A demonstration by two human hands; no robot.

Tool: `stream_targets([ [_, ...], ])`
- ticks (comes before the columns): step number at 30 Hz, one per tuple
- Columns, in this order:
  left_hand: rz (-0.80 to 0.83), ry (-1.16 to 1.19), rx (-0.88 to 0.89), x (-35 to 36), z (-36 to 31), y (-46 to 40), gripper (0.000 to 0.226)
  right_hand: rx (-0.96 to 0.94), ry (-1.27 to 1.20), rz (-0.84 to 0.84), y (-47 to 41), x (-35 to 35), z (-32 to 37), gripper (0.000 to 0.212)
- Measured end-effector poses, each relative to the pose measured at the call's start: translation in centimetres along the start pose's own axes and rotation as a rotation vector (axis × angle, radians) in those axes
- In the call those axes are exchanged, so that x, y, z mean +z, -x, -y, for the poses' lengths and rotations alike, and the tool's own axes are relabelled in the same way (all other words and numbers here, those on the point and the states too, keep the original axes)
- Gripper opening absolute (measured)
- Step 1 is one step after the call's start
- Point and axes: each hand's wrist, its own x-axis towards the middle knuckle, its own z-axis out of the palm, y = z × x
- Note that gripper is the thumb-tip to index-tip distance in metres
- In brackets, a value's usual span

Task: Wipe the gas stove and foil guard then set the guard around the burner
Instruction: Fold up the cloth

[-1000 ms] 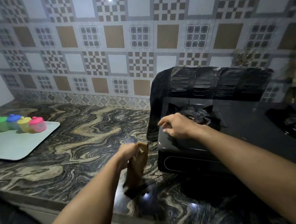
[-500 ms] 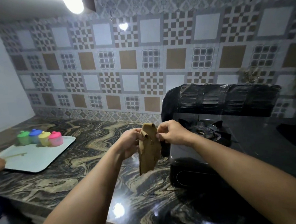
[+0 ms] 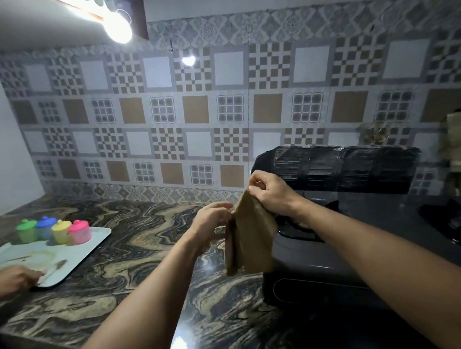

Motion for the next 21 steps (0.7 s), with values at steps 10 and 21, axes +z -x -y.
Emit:
stream_targets([
  [10,-0.208,-0.510,0.359,4.9,0.8,0.0,0.055,-0.025,0.127,-0.035,-1.2,-3.8,1.6,0.010],
  [21,-0.317,-0.808,0.438,6.2,-4.2,-1.8,0.025,0.062,0.375,0.009,0.6,-11.9,0.6,0.010],
])
